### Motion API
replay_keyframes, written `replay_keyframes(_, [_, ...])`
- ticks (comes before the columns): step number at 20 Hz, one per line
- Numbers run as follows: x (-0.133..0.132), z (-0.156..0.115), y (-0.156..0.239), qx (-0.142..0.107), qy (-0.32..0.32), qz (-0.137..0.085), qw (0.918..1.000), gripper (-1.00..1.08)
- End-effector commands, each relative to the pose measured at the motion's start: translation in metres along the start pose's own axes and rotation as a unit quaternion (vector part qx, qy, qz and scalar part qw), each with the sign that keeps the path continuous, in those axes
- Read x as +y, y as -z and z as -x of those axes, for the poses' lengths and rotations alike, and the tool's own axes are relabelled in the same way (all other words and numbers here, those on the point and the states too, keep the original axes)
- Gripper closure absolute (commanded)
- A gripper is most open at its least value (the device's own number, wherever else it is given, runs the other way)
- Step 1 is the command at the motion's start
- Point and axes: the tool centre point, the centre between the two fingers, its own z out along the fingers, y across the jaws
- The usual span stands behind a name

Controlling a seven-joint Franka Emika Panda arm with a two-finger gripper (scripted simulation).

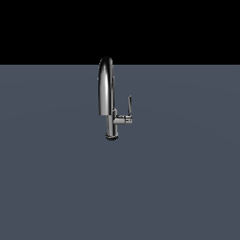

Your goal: Turn on the faucet by rotating a designated handle.

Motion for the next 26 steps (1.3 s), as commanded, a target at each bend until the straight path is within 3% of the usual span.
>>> replay_keyframes(1, [0.000, -0.010, -0.001, -0.012, -0.012, -0.012, 0.9998, 1.08])
replay_keyframes(8, [0.000, -0.047, -0.008, -0.057, -0.058, -0.058, 0.9950, 1.08])
replay_keyframes(14, [0.002, -0.082, -0.018, -0.100, -0.101, -0.101, 0.9846, 1.08])
replay_keyframes(20, [0.007, -0.117, -0.031, -0.144, -0.145, -0.146, 0.9679, 1.08])
replay_keyframes(26, [0.014, -0.151, -0.049, -0.189, -0.189, -0.192, 0.9443, 1.08])
